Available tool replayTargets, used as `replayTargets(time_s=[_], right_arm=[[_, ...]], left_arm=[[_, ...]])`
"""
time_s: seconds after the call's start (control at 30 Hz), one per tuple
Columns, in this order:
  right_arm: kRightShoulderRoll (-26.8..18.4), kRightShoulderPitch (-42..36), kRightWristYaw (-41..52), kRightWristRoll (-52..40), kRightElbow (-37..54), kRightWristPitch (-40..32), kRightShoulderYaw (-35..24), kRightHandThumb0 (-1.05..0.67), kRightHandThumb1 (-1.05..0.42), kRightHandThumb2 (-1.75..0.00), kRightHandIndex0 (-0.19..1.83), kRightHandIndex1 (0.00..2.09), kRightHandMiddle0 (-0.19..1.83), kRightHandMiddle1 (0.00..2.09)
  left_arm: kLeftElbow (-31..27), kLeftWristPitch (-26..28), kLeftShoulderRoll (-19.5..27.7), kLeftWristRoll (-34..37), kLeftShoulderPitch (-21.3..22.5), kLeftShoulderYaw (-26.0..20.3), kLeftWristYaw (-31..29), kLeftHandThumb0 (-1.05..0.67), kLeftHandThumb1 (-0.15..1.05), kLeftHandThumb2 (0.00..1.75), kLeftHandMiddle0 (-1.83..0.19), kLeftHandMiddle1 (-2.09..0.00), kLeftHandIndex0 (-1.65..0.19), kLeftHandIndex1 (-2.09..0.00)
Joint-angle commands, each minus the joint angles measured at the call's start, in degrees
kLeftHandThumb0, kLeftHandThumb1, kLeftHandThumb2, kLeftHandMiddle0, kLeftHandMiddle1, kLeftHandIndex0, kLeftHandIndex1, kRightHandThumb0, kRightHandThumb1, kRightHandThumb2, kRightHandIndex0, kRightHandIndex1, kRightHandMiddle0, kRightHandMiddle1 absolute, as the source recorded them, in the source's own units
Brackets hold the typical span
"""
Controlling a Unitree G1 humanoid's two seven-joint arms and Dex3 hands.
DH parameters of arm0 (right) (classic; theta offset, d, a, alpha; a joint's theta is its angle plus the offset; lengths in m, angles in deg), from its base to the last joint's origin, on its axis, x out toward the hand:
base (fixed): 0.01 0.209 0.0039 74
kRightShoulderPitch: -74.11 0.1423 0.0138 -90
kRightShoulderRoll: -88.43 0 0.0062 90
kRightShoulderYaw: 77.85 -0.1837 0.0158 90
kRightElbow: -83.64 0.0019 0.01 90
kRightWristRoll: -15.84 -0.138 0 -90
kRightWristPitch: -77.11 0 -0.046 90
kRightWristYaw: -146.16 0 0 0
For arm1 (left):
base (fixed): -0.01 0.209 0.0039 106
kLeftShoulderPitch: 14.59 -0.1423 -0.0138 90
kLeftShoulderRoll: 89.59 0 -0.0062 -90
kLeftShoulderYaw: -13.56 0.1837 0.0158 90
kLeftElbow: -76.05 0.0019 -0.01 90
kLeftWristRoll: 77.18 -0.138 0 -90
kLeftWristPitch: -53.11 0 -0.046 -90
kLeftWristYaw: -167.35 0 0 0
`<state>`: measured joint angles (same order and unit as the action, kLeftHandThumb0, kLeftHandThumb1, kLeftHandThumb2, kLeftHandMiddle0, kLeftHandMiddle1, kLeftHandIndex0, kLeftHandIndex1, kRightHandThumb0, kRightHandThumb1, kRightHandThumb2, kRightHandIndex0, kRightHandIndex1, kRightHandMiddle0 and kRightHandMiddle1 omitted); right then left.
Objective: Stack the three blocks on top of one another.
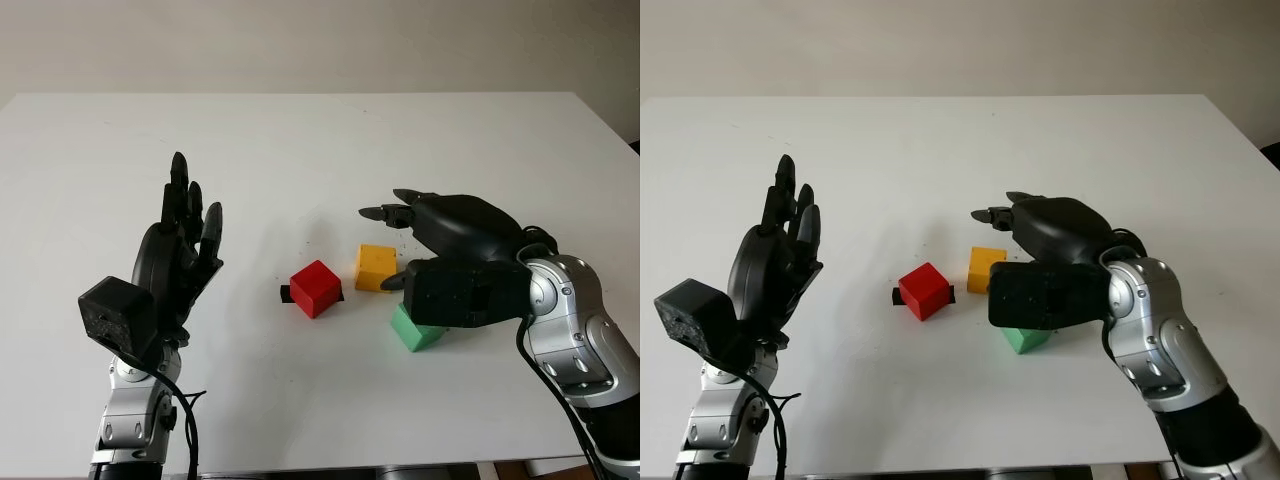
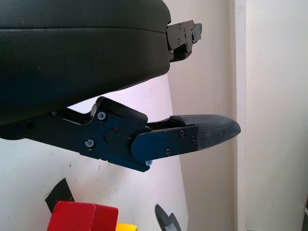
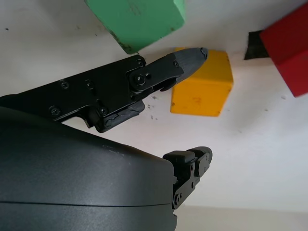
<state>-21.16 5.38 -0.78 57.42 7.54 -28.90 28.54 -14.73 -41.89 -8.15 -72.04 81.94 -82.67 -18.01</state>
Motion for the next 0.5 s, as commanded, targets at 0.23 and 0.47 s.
replayTargets(time_s=[0.23,0.47], right_arm=[[1.2,2.1,-6.3,6.0,-5.5,5.2,2.9,-0.61,-0.96,-0.05,0.15,0.08,0.41,0.10],[1.3,3.4,-9.4,9.2,-8.8,8.4,3.4,-0.60,-0.97,-0.06,0.18,0.08,0.50,0.16]], left_arm=[[-1.8,0.8,0.4,-2.4,-0.8,0.6,0.8,-0.75,1.05,0.53,0.13,-0.05,0.16,-0.05],[-2.2,1.2,0.9,-3.9,-1.2,0.9,0.8,-0.73,1.05,0.52,0.13,-0.05,0.16,-0.05]])
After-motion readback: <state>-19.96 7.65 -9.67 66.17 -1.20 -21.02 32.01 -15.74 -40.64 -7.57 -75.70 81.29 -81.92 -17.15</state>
